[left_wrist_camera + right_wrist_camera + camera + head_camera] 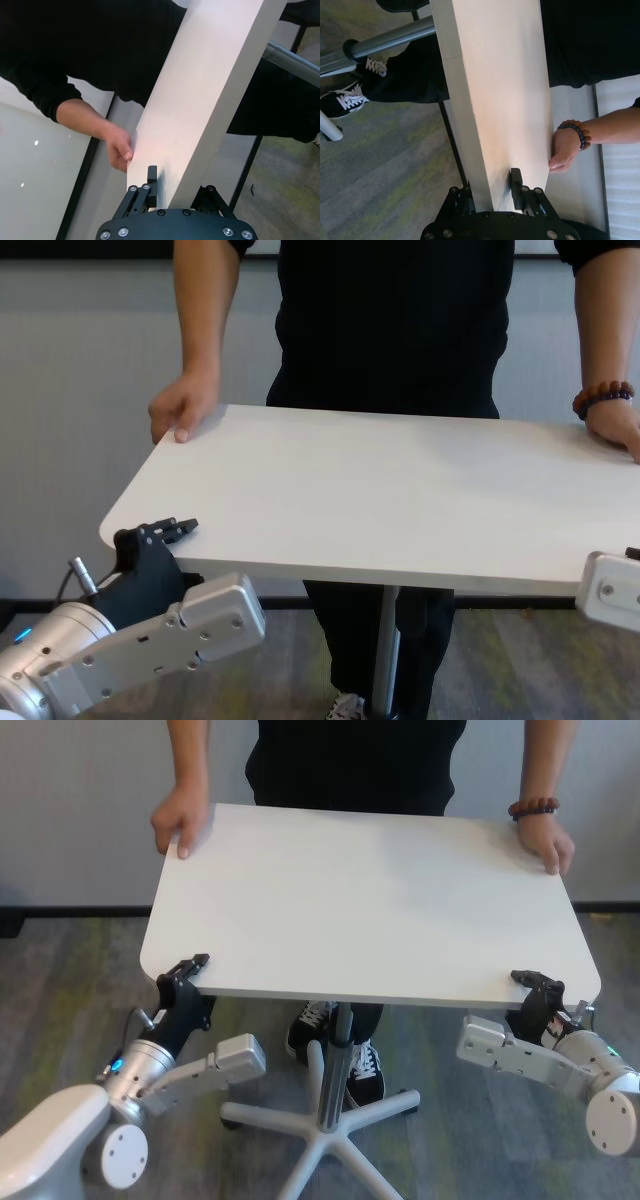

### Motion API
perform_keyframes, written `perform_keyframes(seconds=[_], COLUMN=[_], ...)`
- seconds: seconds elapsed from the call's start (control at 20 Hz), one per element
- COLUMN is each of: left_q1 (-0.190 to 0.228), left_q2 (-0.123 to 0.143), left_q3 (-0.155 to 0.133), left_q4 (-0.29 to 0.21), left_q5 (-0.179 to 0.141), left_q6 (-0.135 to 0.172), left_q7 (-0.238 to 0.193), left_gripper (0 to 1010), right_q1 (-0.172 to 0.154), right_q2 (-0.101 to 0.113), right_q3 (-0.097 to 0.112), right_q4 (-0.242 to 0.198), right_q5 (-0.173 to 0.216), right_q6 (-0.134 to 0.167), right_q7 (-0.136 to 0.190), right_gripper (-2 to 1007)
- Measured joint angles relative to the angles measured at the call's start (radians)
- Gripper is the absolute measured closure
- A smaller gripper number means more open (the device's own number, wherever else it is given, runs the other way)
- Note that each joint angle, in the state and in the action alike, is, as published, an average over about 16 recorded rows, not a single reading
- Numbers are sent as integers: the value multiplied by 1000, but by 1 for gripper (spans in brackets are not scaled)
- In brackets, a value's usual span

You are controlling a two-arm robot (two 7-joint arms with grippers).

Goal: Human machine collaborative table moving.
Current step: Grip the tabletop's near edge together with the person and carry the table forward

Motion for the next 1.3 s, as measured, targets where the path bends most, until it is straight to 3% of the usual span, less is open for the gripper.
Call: perform_keyframes(seconds=[0.5,1.3], left_q1=[-21,-16], left_q2=[-13,-11], left_q3=[14,12], left_q4=[36,29], left_q5=[5,7], left_q6=[-4,-7], left_q7=[4,4], left_gripper=[687,686], right_q1=[23,53], right_q2=[-7,-18], right_q3=[-14,-32], right_q4=[45,117], right_q5=[11,28], right_q6=[-15,-35], right_q7=[-13,-21], right_gripper=[648,648])
